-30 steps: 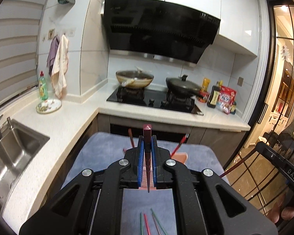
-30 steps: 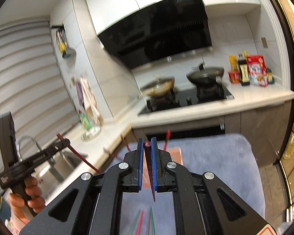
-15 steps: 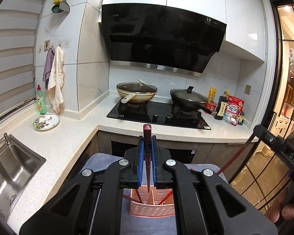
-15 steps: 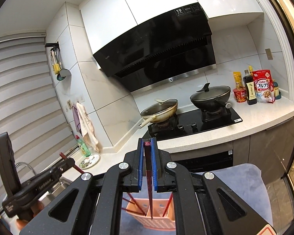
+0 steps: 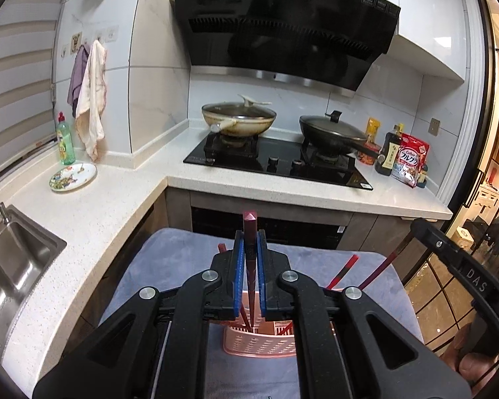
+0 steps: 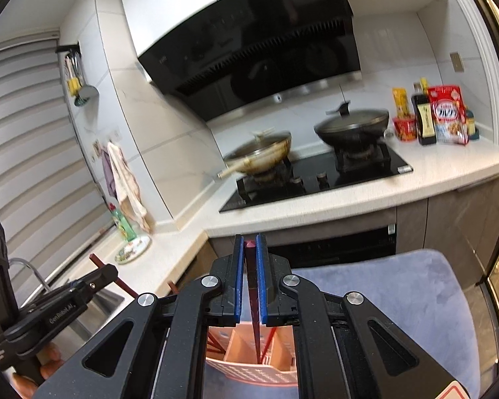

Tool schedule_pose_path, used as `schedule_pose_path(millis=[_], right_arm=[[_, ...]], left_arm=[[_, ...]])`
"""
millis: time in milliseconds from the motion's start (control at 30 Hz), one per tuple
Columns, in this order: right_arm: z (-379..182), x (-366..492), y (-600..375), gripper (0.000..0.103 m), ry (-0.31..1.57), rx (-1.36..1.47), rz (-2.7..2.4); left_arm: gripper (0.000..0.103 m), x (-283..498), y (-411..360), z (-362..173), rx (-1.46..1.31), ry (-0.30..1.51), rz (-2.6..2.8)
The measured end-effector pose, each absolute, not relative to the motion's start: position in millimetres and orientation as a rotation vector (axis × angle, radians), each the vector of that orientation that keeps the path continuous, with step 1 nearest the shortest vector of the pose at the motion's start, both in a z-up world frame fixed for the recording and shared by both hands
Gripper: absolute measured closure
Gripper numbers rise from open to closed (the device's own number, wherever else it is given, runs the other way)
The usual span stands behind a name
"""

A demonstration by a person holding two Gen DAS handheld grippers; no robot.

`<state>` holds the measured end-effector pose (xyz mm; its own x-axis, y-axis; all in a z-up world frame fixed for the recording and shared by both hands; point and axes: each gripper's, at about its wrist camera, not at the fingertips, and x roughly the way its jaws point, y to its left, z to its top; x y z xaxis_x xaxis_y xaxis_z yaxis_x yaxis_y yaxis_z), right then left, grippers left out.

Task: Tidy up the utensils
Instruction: 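Open both tools to release the chopsticks into the basket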

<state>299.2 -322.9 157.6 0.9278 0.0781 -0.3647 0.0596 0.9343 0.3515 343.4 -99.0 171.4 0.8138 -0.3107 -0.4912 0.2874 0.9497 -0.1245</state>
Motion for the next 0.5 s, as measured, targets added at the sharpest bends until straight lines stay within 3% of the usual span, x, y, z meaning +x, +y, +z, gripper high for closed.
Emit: schedule_pose_path(millis=[167, 267, 333, 500], right_arm=[[136.6, 305.5, -322.2, 0.095, 0.436, 0.37, 0.008], [132.4, 301.8, -323.8, 0.086, 0.441, 0.379, 0.001], [133.3, 298.8, -325.0, 0.084, 0.44, 0.382, 0.001], [139.6, 283.3, -323.8, 0.076, 0.426, 0.37, -0.001]], left_arm=[[0.096, 347.3, -98.6, 156.0, -0.054, 0.558, -0.31], [0.095, 343.6, -98.3, 155.1, -0.05, 0.544, -0.304], [0.084, 340.9, -97.6, 156.6, -0.05, 0.545, -0.306], [0.07, 332.5, -93.2, 162.8, -0.058, 0.53, -0.294]])
